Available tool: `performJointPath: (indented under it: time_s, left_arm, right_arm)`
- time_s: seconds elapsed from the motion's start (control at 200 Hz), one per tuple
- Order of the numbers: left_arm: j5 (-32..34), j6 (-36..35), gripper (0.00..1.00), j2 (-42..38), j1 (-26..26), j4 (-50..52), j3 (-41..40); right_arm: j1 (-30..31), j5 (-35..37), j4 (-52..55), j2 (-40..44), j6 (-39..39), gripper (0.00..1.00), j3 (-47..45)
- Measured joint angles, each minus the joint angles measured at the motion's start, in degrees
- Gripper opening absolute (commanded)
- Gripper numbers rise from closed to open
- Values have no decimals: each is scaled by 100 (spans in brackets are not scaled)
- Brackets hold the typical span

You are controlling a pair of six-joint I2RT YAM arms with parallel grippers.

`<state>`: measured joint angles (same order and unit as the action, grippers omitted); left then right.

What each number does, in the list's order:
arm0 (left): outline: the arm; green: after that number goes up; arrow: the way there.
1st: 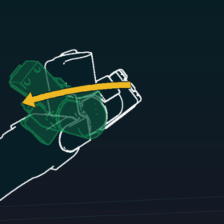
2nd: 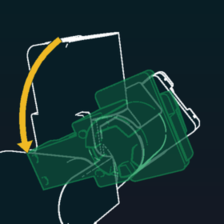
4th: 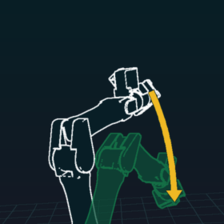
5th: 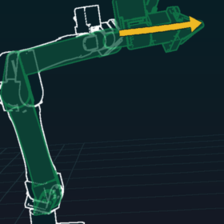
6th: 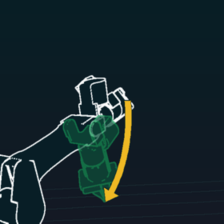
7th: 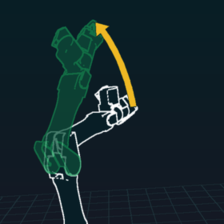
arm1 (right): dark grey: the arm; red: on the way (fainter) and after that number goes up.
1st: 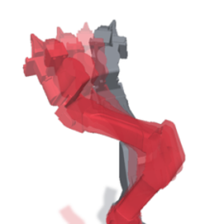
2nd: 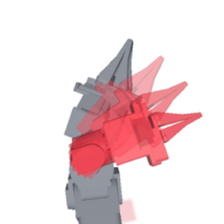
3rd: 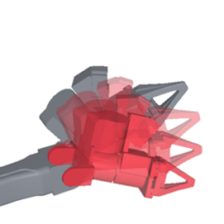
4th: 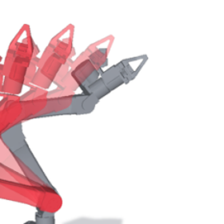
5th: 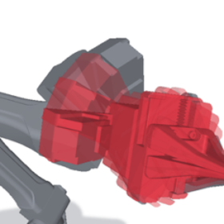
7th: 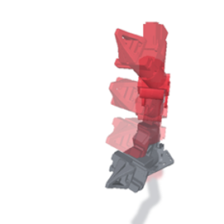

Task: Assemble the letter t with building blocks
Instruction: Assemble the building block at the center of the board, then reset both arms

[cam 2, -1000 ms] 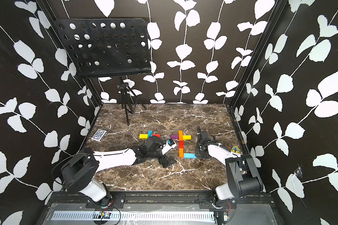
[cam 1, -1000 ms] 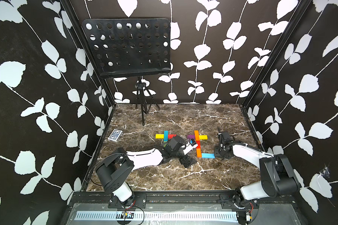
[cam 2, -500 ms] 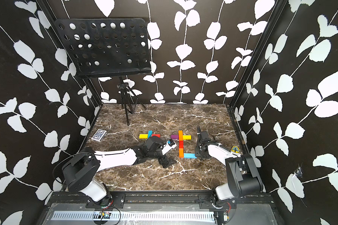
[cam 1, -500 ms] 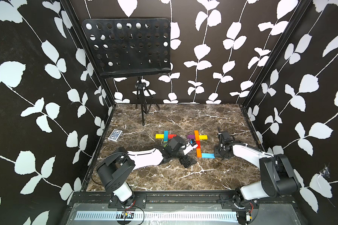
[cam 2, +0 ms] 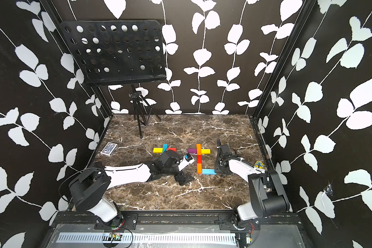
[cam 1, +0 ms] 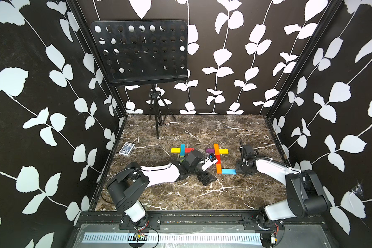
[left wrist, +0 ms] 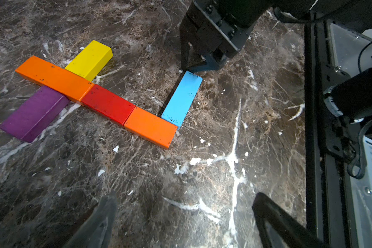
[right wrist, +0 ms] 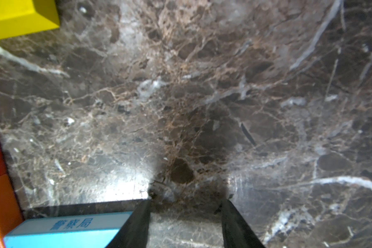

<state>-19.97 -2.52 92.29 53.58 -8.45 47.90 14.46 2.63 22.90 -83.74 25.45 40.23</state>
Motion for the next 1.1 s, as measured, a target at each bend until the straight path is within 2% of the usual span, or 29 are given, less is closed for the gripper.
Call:
performJointPath:
  time_s: [0.245,0.42,0.46,0.47,0.48,0.49,0.615,0.75,0.895,1.001,1.101]
  left_arm:
    - [-17,2,99,0,0,0,0]
    - [85,-76,99,-7,0,118,52]
    - [160,-140,99,-26,0,201,105]
    - [190,-160,99,-33,0,225,125]
    - [199,-164,99,-39,0,243,133]
    - [216,-184,99,-57,0,267,153]
    - [625,-378,99,-428,-44,695,433]
    - [1517,-444,99,-1156,-337,1163,741]
    - [2835,-42,99,-2037,-1207,1740,728]
    - [3807,317,99,-2750,-1818,1834,101]
    - [4575,498,99,-3340,-1917,1727,-885]
  right_arm:
    - [0,205,20,96,9,53,-15]
    - [-2,444,293,1021,-57,61,79]
    - [-2,450,444,1193,-107,68,243]
    - [-2,448,483,1228,-118,78,299]
    - [-2,450,516,1259,-140,93,358]
    - [-2,444,553,1292,-136,97,420]
    - [-20,243,723,1617,-345,99,1082]
    - [-22,-96,828,2133,-494,99,1215]
    - [-22,-295,938,2487,-623,99,944]
    - [-26,-297,894,2422,-680,99,601]
    - [-85,-232,765,2004,-682,99,448]
